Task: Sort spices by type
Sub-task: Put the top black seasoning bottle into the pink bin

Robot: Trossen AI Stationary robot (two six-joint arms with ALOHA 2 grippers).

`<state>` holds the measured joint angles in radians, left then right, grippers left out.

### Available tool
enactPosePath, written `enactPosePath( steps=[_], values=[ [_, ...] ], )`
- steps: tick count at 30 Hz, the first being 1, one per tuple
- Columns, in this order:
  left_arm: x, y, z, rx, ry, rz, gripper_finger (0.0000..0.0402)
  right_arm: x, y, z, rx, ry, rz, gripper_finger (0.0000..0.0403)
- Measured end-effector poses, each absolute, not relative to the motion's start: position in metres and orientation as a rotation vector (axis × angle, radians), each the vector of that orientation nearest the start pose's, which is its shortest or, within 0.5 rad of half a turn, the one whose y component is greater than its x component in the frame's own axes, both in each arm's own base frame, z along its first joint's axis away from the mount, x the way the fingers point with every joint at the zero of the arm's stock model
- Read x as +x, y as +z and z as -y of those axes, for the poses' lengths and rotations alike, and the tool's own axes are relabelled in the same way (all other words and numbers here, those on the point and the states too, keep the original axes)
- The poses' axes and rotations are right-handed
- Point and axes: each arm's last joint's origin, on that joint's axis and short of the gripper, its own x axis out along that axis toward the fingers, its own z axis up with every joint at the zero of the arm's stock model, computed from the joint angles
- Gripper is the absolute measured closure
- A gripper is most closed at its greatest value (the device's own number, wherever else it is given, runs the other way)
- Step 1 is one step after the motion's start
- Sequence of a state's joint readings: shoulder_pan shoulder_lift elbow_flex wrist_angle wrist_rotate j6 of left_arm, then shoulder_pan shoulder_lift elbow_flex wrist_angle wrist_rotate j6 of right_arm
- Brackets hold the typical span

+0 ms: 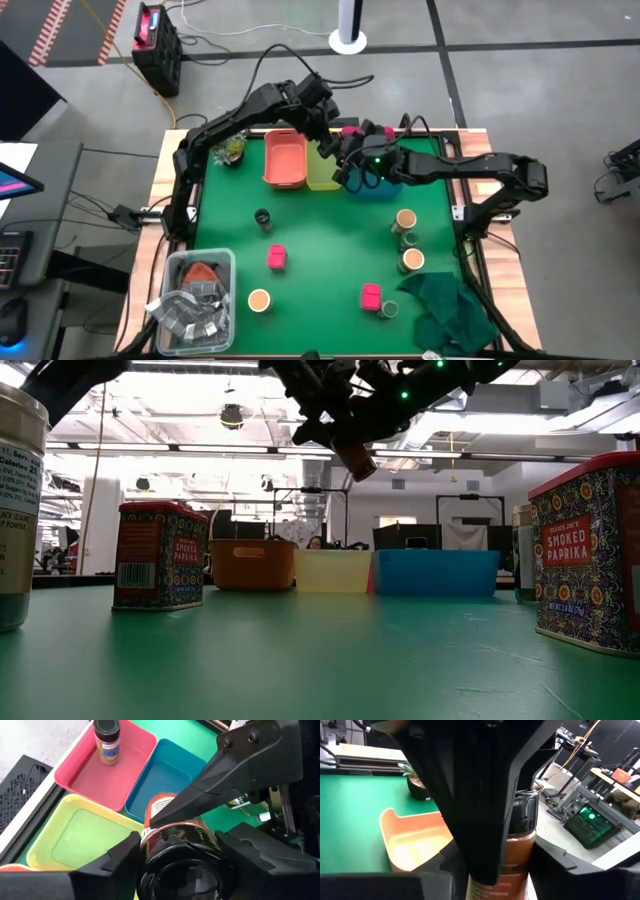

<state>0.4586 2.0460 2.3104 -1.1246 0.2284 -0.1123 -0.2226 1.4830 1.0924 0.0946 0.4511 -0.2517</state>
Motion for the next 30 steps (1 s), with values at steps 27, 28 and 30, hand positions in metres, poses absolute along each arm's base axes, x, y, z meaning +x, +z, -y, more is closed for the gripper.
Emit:
enactPosePath(
  steps=[27,28,30],
  values=[
    [0.353,0.424,-0.203,-0.211,0.315,-0.681,0.0055,0.253,0.271,0.093,0.047,-0.732,-0.381,0.0199],
    [0.356,0.421,-0.202,-0.21,0.293,-0.679,0.0056,0.252,0.27,0.092,0.064,-0.704,-0.353,0.0199],
    [0.364,0.411,-0.197,-0.205,0.247,-0.69,0.0058,0.251,0.273,0.091,0.086,-0.67,-0.298,0.0199]
  ],
)
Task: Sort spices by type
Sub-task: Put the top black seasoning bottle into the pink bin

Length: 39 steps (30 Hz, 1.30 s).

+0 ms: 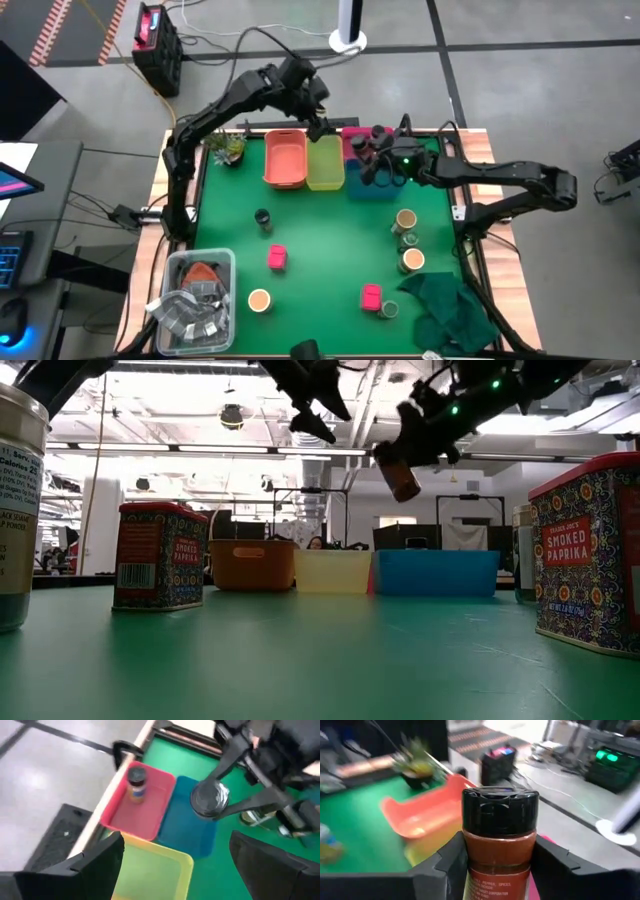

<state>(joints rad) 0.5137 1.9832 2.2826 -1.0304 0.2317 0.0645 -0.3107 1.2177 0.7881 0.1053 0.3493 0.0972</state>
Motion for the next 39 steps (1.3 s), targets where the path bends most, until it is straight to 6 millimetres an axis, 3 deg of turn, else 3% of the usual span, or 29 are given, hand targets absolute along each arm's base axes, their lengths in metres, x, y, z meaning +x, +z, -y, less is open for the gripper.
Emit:
enactPosePath(
  steps=[8,15,22,34,39],
  values=[
    [0.392,0.361,-0.178,-0.224,0.057,-0.699,0.0058,0.229,0.304,0.085,0.122,-0.667,-0.123,0.0198],
    [0.389,0.351,-0.16,-0.188,0.022,-0.458,0.0059,0.219,0.326,0.076,0.18,-0.635,0.041,0.0198],
    [0.389,0.331,-0.148,-0.224,0.019,-0.27,0.0059,0.234,0.331,0.071,0.234,-0.578,0.2,0.0198],
    [0.394,0.342,-0.131,-0.177,0.074,-0.162,0.006,0.254,0.327,0.067,0.285,-0.525,0.299,0.0198],
    [0.39,0.347,-0.132,-0.167,0.126,-0.151,0.0098,0.254,0.329,0.062,0.242,-0.516,0.288,0.0197]
  ],
)
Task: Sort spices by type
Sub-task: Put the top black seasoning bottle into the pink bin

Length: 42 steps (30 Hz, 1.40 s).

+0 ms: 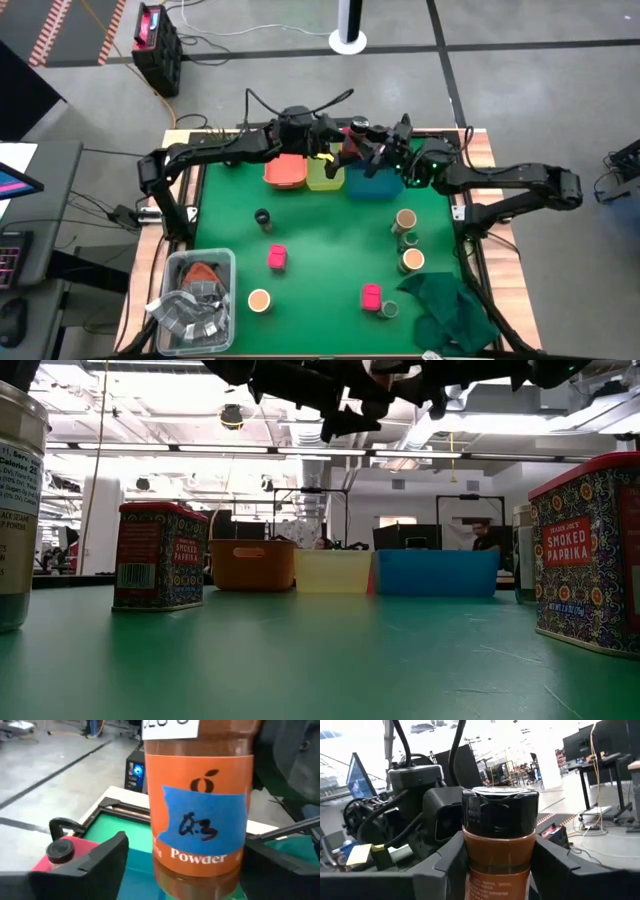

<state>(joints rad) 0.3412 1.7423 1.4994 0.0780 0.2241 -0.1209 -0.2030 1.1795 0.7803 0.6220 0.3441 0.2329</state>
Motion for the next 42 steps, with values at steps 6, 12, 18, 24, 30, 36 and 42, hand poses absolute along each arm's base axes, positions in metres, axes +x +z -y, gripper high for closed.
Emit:
enactPosePath(
  steps=[6,12,18,24,30,36,42],
  values=[
    [0.387,0.352,-0.132,-0.171,0.14,-0.141,0.0173,0.254,0.327,0.06,0.222,-0.537,0.268,0.0197],
    [0.386,0.352,-0.131,-0.173,0.131,-0.153,0.022,0.255,0.327,0.059,0.225,-0.535,0.265,0.0191],
    [0.384,0.347,-0.13,-0.168,0.113,-0.219,0.0212,0.251,0.331,0.065,0.256,-0.509,0.177,0.0136],
    [0.381,0.343,-0.128,-0.119,0.103,-0.284,0.0214,0.248,0.347,0.071,0.25,-0.521,0.137,0.008],
    [0.373,0.341,-0.125,-0.093,0.092,-0.365,0.0212,0.246,0.363,0.079,0.267,-0.484,-0.045,0.0077],
    [0.37,0.339,-0.125,-0.056,0.084,-0.408,0.0212,0.241,0.372,0.088,0.369,-0.42,-0.167,0.0081],
    [0.371,0.336,-0.121,0.007,0.067,-0.441,0.0211,0.247,0.366,0.09,0.418,-0.36,-0.204,0.0067]
  ],
)
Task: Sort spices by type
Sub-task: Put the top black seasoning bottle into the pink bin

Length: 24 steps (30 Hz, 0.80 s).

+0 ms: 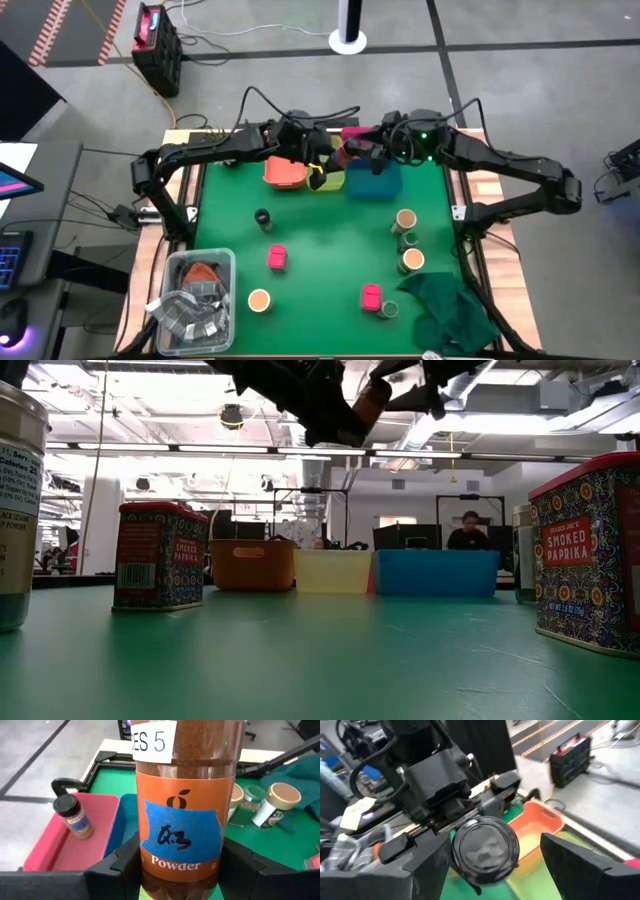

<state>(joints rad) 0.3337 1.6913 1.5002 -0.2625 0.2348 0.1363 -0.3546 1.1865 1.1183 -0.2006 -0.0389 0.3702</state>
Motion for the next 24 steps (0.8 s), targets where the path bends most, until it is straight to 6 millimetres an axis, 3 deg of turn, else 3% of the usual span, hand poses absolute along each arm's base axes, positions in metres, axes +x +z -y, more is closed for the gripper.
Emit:
enactPosePath(
  steps=[6,12,18,24],
  values=[
    [0.369,0.333,-0.12,0.043,0.051,-0.48,0.0211,0.258,0.356,0.085,0.445,-0.29,-0.256,0.0038],
    [0.368,0.33,-0.118,0.05,0.044,-0.517,0.0211,0.271,0.345,0.083,0.423,-0.269,-0.302,0.0038],
    [0.368,0.327,-0.114,0.056,0.034,-0.544,0.0211,0.283,0.333,0.087,0.407,-0.272,-0.336,0.0068],
    [0.366,0.324,-0.113,0.035,0.036,-0.586,0.021,0.286,0.331,0.088,0.373,-0.264,-0.336,0.013]
  ],
)
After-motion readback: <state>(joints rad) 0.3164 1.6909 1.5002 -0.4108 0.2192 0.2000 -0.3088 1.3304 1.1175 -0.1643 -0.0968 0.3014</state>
